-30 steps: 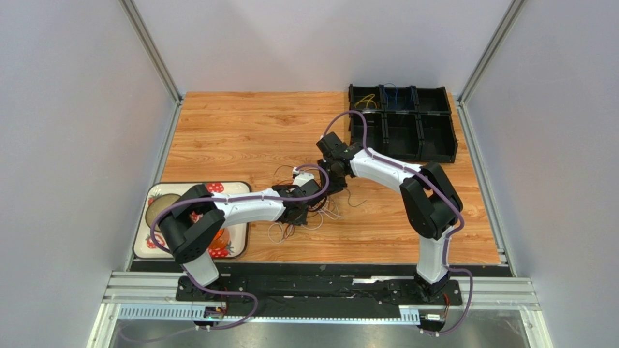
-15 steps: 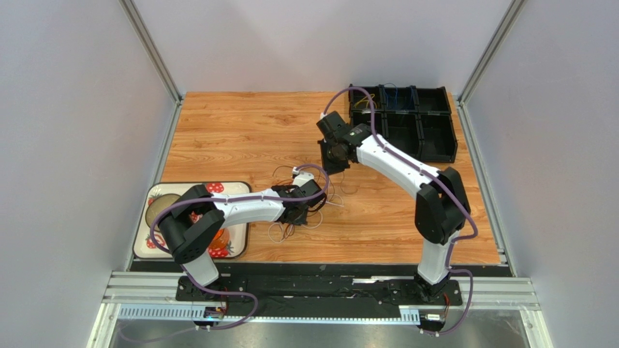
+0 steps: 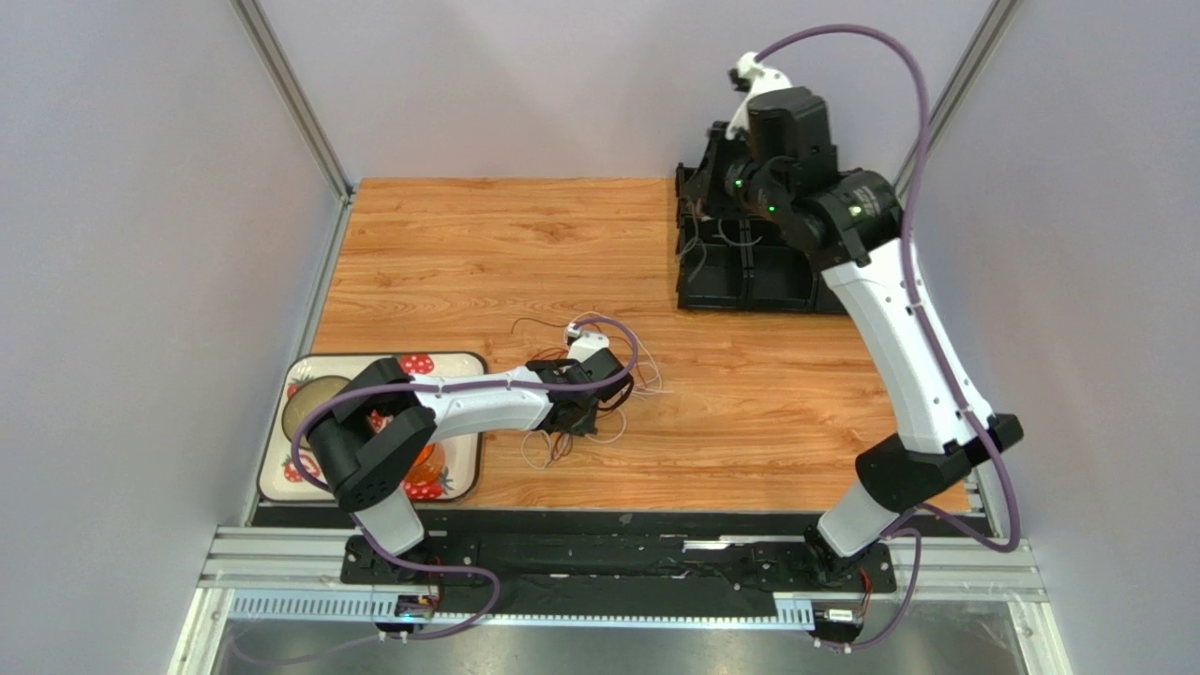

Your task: Untangle the cables

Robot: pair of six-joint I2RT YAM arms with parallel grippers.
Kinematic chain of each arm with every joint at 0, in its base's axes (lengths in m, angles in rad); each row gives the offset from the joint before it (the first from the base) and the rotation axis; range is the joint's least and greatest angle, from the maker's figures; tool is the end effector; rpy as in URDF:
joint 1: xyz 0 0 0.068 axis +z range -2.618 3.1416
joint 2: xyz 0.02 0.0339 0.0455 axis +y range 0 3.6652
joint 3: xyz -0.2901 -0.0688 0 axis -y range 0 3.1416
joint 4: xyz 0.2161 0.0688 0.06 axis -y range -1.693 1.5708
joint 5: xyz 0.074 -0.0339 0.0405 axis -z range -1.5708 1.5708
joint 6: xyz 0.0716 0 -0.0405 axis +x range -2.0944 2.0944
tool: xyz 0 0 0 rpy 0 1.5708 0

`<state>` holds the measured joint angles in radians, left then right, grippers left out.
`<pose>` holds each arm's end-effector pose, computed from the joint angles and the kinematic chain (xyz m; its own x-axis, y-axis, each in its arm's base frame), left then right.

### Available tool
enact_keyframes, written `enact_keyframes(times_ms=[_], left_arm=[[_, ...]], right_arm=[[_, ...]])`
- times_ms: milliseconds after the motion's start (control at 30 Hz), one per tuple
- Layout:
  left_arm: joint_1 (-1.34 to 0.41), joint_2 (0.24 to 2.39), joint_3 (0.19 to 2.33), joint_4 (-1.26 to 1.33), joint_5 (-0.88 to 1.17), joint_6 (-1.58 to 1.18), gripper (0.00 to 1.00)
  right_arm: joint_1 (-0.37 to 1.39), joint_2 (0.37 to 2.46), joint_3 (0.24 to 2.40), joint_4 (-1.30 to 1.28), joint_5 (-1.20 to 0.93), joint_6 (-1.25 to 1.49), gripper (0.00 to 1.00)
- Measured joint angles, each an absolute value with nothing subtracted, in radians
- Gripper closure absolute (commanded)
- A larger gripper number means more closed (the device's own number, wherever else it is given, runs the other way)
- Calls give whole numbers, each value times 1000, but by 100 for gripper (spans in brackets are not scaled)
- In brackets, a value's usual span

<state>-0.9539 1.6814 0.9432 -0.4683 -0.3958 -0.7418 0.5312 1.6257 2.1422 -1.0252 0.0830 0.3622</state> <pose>0.1973 -0.2305 0.1699 -0.8533 0.1256 -0.5061 0.1311 0.9911 0.0249 0.2799 0.1576 0.4913 -0.5494 0.0867 -0.8310 -0.2649 0.9252 0.2717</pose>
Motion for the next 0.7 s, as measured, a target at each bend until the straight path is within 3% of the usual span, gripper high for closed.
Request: enact_keyframes(times_ms=[133,267,333,367,467,567,700], left_arm=[[-954,1681,943,-467,-397,-742,100],[-954,1682,943,-467,-399,-743,69],[-954,1683,945,-469,-406,-741,62],[-954,1684,947,-469,-408,-741,52],[-950,1687,962,-480,-402,-736,37],[-949,1687,978,-508,-376,-730,26],[-949,1672,1031,-591,-351,-718,25]], right_arm=[[476,1578,2160,-1029,97,350,100],[444,1539,2123,-1024,108,340,100],[434,1530,2102,-1023,109,337,100],[430,1528,2093,-1022,110,336,100],[416,1526,2063,-1019,109,335,100],[406,1523,2033,-1013,107,334,100],[401,1518,2019,-1012,107,333,100]])
